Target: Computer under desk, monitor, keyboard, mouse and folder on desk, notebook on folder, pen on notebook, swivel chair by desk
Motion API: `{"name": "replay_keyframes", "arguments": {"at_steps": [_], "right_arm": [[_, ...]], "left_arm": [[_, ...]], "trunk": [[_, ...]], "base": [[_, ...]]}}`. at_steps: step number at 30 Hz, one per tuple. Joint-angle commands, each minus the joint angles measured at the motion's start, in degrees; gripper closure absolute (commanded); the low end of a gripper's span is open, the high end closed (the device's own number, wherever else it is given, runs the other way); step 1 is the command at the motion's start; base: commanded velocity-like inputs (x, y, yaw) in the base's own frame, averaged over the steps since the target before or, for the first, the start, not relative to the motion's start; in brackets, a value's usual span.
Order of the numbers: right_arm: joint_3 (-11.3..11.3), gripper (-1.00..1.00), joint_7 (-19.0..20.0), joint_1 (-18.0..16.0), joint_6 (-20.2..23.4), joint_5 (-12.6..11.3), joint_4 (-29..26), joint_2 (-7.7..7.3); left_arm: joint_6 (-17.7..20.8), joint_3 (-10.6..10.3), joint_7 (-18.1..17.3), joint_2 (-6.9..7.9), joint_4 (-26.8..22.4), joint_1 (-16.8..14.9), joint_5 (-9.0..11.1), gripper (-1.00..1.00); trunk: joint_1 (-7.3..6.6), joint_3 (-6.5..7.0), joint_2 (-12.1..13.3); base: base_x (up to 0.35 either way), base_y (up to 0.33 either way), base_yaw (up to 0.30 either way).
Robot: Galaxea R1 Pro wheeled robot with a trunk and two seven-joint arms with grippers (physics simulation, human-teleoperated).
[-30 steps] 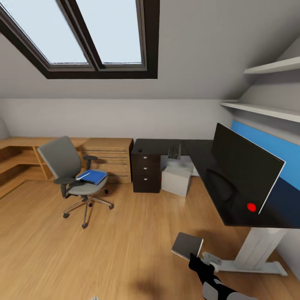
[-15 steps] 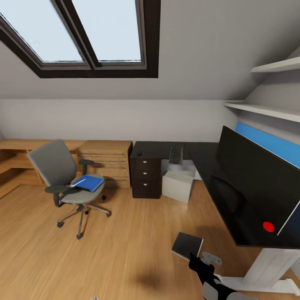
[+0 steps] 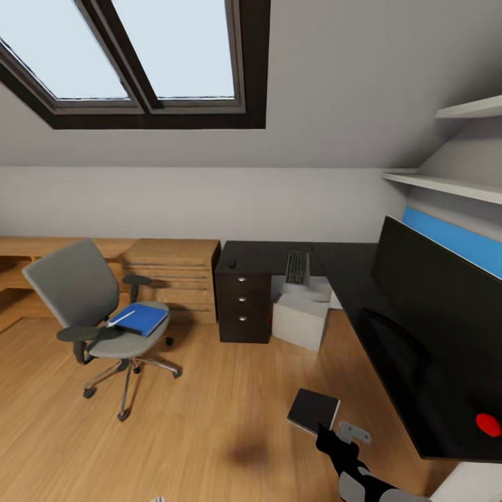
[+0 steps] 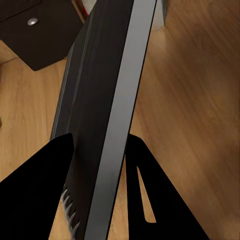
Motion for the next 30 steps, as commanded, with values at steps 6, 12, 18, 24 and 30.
{"name": "replay_keyframes", "arguments": {"at_steps": [6, 12, 18, 24, 30], "right_arm": [[-0.5, 1.0, 0.1, 0.0, -0.2, 0.5, 0.1, 0.0], [-0.5, 1.0, 0.1, 0.2, -0.4, 0.5, 0.1, 0.06], [-0.5, 1.0, 0.1, 0.3, -0.4, 0.5, 0.1, 0.07], [-0.5, 1.0, 0.1, 0.3, -0.4, 0.5, 0.1, 0.07], [-0.5, 1.0, 0.1, 0.3, -0.4, 0.5, 0.1, 0.07]], "left_arm": [[-0.2, -0.1, 0.1, 0.0, 0.1, 0.0, 0.5, -1.0], [-0.2, -0.1, 0.1, 0.0, 0.1, 0.0, 0.5, -1.0], [-0.2, -0.1, 0.1, 0.0, 0.1, 0.0, 0.5, -1.0], [-0.2, -0.1, 0.1, -0.02, 0.1, 0.0, 0.5, -1.0], [-0.2, -0.1, 0.1, -0.03, 0.1, 0.0, 0.5, -1.0]], "trunk": [[0.04, -0.01, 0.0], [0.04, 0.39, 0.0], [0.04, 0.9, 0.0], [0.04, 1.33, 0.0], [0.04, 1.44, 0.0]], "base": [[0.335, 0.0, 0.0], [0.335, 0.0, 0.0], [0.335, 0.0, 0.0], [0.335, 0.0, 0.0], [0.335, 0.0, 0.0]]}}
